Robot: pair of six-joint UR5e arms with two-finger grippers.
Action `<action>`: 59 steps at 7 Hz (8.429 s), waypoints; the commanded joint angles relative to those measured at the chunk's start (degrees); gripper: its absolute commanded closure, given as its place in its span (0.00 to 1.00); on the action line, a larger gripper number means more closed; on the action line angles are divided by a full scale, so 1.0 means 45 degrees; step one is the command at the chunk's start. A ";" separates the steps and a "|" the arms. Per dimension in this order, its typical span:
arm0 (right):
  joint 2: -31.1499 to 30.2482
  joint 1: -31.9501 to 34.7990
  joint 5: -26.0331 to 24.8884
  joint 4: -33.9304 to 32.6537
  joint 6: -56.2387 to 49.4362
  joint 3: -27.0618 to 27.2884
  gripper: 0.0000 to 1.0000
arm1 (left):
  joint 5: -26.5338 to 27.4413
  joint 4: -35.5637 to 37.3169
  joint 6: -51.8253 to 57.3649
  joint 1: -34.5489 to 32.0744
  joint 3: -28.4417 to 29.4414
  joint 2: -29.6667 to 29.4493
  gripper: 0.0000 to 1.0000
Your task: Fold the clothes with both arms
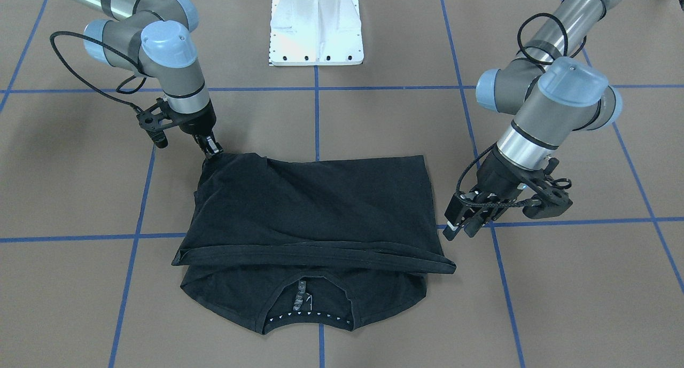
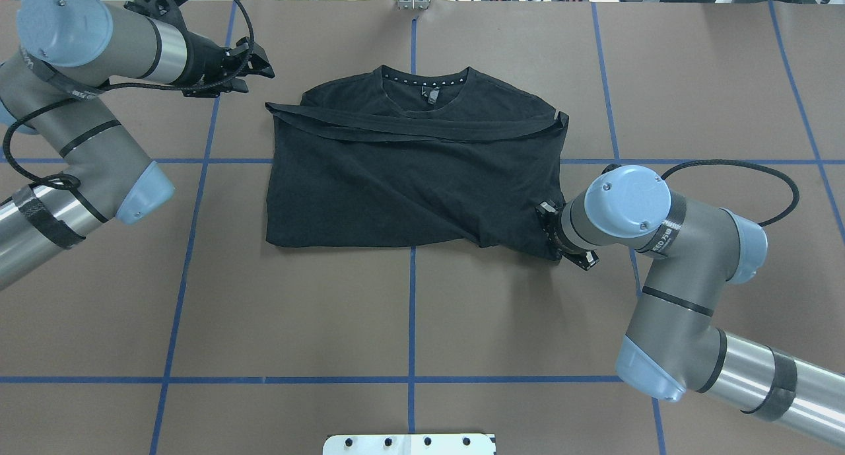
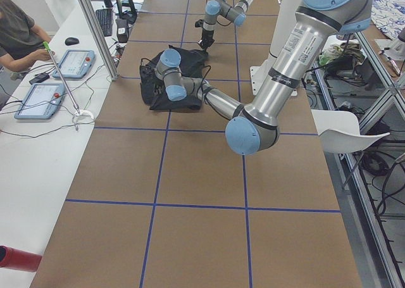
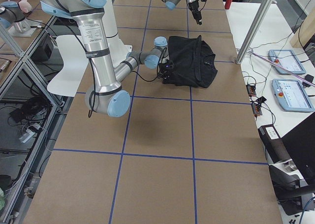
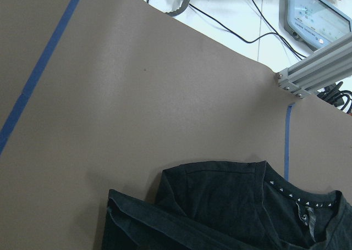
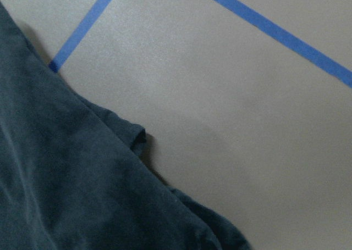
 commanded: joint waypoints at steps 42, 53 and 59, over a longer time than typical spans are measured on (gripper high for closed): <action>0.2111 0.1003 0.2048 -0.6170 -0.1291 0.3537 0.00 | 0.3262 -0.1104 0.2377 0.1075 0.8440 -0.5641 1.00; 0.3946 -0.2707 -0.0082 -0.5820 -1.6230 0.0630 0.00 | 0.0039 0.2817 0.3242 0.0292 -0.4617 0.2867 0.00; 0.4671 -0.3354 -0.0180 -0.4783 -1.6427 -0.0936 0.41 | 0.0020 0.2798 0.3223 0.0312 -0.4559 0.3298 0.00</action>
